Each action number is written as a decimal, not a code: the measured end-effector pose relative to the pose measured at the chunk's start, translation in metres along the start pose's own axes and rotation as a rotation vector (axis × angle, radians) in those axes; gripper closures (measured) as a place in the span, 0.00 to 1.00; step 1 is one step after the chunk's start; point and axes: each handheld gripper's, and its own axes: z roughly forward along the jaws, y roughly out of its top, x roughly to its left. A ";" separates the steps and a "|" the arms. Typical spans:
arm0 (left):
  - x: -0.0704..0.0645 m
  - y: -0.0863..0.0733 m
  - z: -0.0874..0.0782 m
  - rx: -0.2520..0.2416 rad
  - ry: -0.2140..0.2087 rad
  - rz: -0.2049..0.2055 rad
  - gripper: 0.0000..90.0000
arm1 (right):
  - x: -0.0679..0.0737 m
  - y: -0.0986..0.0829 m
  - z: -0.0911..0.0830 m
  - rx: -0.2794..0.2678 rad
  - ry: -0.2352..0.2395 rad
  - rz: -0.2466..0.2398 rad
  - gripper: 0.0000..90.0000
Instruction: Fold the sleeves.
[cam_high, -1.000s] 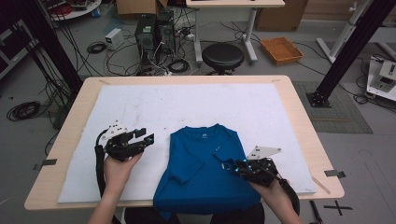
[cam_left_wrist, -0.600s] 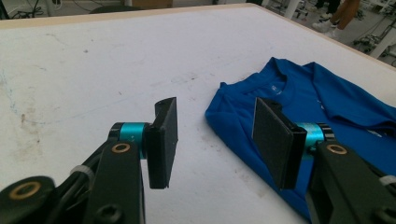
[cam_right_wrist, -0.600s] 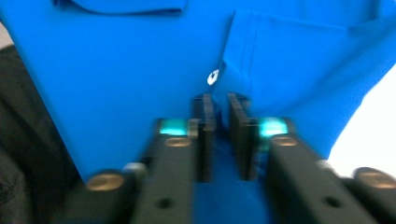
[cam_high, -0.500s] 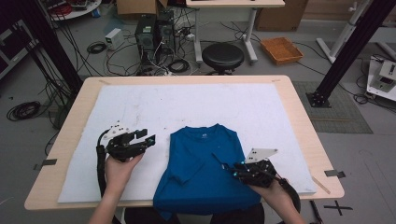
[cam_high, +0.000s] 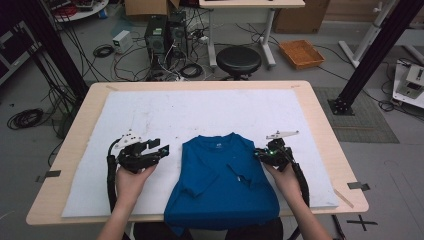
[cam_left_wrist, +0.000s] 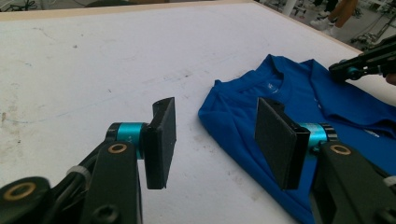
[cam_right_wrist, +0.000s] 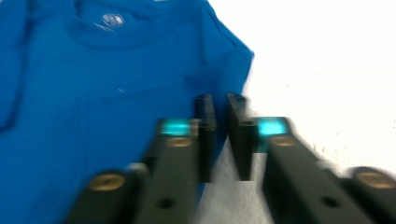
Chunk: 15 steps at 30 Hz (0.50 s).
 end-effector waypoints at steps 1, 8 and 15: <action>0.000 0.000 0.001 0.001 -0.002 0.002 0.54 | 0.000 -0.001 -0.001 -0.007 -0.014 -0.002 0.99; -0.001 0.001 0.002 0.009 0.011 0.000 0.54 | -0.003 -0.002 -0.008 -0.065 -0.034 0.005 0.71; -0.006 0.002 0.013 0.049 -0.009 -0.019 0.55 | -0.006 -0.002 -0.021 -0.143 -0.068 -0.009 0.60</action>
